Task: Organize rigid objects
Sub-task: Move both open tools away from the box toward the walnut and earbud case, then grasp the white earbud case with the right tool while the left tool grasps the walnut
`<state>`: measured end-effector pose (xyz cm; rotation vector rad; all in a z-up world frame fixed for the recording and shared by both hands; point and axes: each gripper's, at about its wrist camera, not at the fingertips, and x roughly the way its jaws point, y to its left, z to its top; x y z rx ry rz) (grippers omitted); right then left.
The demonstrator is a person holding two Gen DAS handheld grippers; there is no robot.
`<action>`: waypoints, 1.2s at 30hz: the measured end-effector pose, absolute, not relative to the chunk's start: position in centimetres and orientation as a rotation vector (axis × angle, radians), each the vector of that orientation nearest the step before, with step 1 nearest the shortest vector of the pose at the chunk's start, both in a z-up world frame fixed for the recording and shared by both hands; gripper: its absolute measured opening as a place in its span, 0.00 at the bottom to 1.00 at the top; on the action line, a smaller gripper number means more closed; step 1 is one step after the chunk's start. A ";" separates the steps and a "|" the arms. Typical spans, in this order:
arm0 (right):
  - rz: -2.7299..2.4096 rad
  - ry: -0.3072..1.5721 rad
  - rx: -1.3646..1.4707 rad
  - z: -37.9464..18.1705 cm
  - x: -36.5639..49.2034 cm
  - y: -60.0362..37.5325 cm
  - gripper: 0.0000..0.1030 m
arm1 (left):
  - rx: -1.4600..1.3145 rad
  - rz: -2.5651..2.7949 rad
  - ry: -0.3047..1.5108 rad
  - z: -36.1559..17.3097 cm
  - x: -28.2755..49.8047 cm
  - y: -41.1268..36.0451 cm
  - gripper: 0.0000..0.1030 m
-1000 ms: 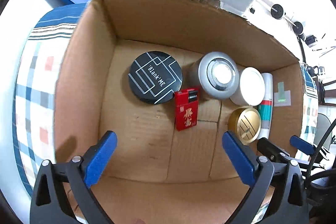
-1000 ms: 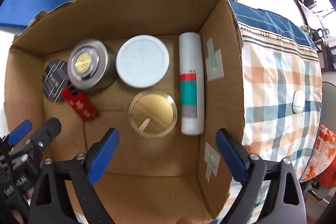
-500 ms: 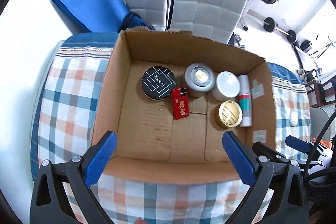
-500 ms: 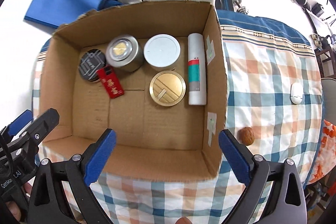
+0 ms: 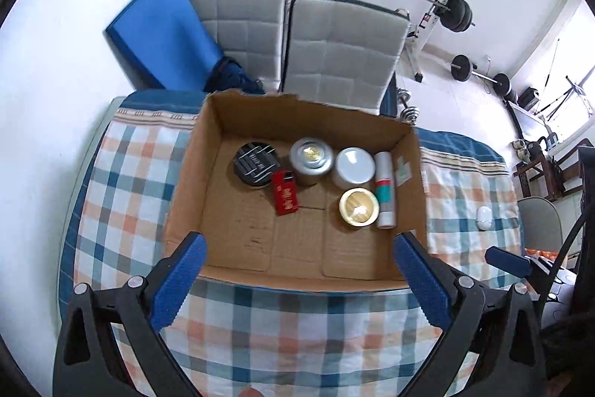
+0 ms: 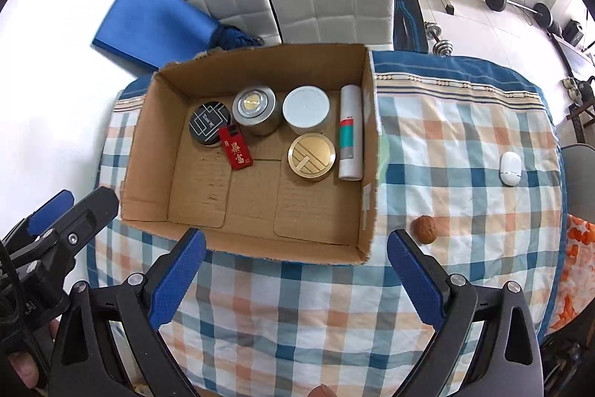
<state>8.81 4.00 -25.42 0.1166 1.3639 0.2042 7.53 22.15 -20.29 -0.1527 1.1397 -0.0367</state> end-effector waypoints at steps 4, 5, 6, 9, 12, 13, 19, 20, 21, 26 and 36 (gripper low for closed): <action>0.201 1.353 0.161 -24.2 8.4 0.6 0.97 | -0.118 -0.064 1.116 -19.2 7.7 18.1 1.00; 0.194 1.352 0.172 -24.0 8.4 -0.7 0.97 | -0.104 -0.076 1.110 -18.9 8.0 16.4 1.00; 0.186 1.350 0.185 -23.9 8.4 -2.0 0.97 | -0.092 -0.087 1.111 -18.8 8.2 15.0 1.00; 0.144 1.354 0.213 -23.9 8.6 -6.4 0.97 | -0.067 -0.114 1.114 -19.0 9.1 10.5 1.00; 0.067 1.360 0.227 -24.5 9.2 -12.2 0.97 | -0.048 -0.137 1.136 -19.9 9.9 6.2 1.00; 0.038 1.366 0.230 -24.9 9.5 -14.0 0.97 | -0.041 -0.142 1.154 -20.5 10.2 4.8 1.00; -0.092 1.416 0.223 -28.5 10.5 -23.7 0.97 | -0.001 -0.176 1.256 -25.3 10.7 -2.1 1.00; -0.105 1.428 0.221 -29.3 10.5 -24.9 0.97 | -0.004 -0.180 1.293 -26.7 10.8 -3.0 1.00; -0.112 1.440 0.228 -30.2 10.6 -25.8 0.97 | -0.009 -0.182 1.322 -27.9 10.9 -3.8 1.00; -0.147 1.494 0.273 -35.3 10.9 -29.7 0.97 | -0.045 -0.142 1.449 -33.7 12.0 -6.3 1.00; -0.125 1.570 0.327 -44.8 17.0 -31.2 0.94 | -0.255 0.033 1.578 -40.4 14.5 -5.8 0.99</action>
